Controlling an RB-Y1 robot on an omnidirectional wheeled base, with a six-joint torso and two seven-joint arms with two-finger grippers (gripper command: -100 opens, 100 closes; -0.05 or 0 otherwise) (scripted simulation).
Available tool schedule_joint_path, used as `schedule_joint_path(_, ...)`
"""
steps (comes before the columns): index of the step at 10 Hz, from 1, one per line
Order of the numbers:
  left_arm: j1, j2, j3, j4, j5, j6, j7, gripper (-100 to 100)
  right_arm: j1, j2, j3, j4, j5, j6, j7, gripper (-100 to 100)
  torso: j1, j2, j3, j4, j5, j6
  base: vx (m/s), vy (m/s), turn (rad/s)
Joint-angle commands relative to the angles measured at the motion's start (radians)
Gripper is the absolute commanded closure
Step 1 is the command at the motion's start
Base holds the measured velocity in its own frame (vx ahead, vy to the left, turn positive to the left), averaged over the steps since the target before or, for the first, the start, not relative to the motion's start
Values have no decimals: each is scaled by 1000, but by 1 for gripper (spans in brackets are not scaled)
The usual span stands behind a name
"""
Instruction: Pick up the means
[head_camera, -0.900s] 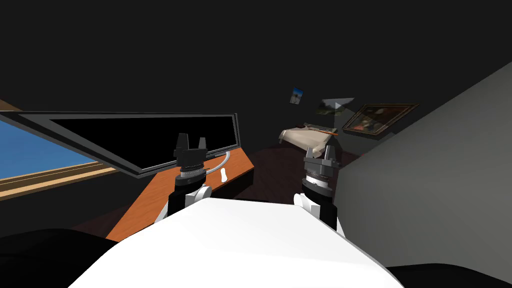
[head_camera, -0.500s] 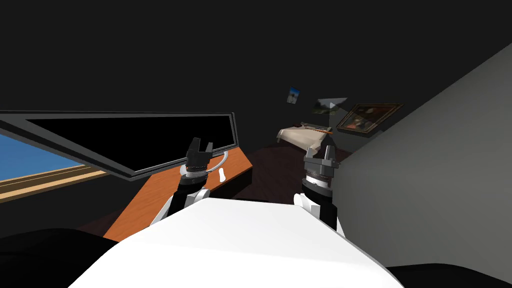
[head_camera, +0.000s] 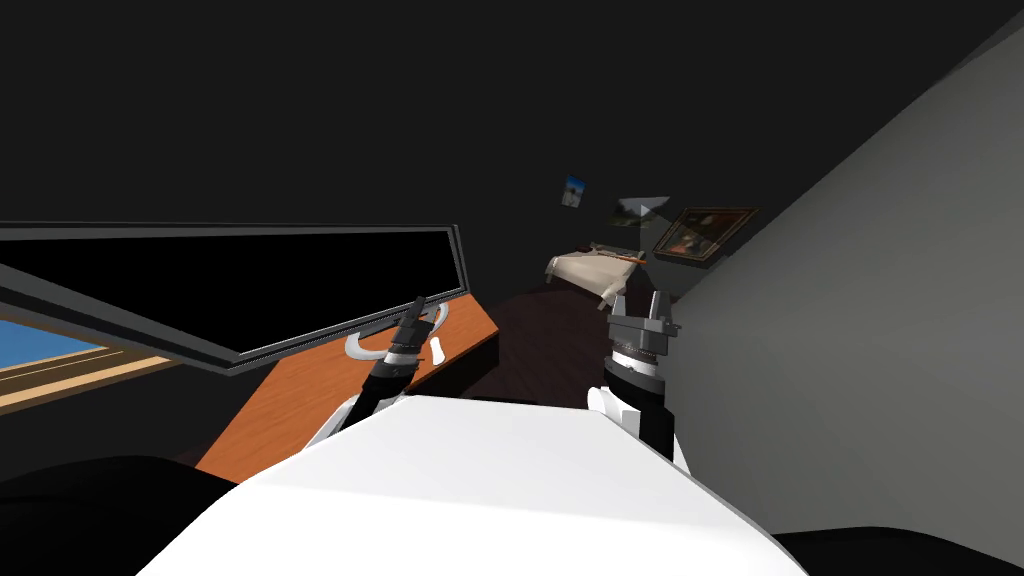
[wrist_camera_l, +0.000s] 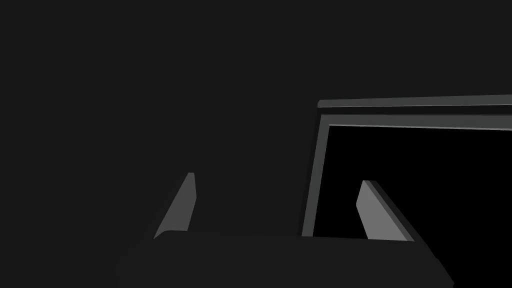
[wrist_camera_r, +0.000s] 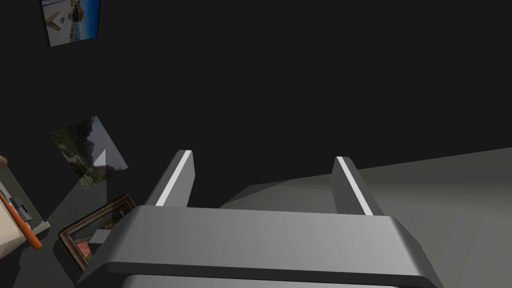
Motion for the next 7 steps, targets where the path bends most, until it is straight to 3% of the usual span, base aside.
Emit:
schedule_joint_path(1,18,28,-7,31,-20,39,21,-100,0,0,0,0,0,0,0,0,0,0,0,0,0,0,-20,-27,-115)
schedule_joint_path(7,95,125,-29,182,-85,134,98,-100,0,0,0,0,0,0,0,0,1,-1,-1,0,0,0,-16,-28,-144)
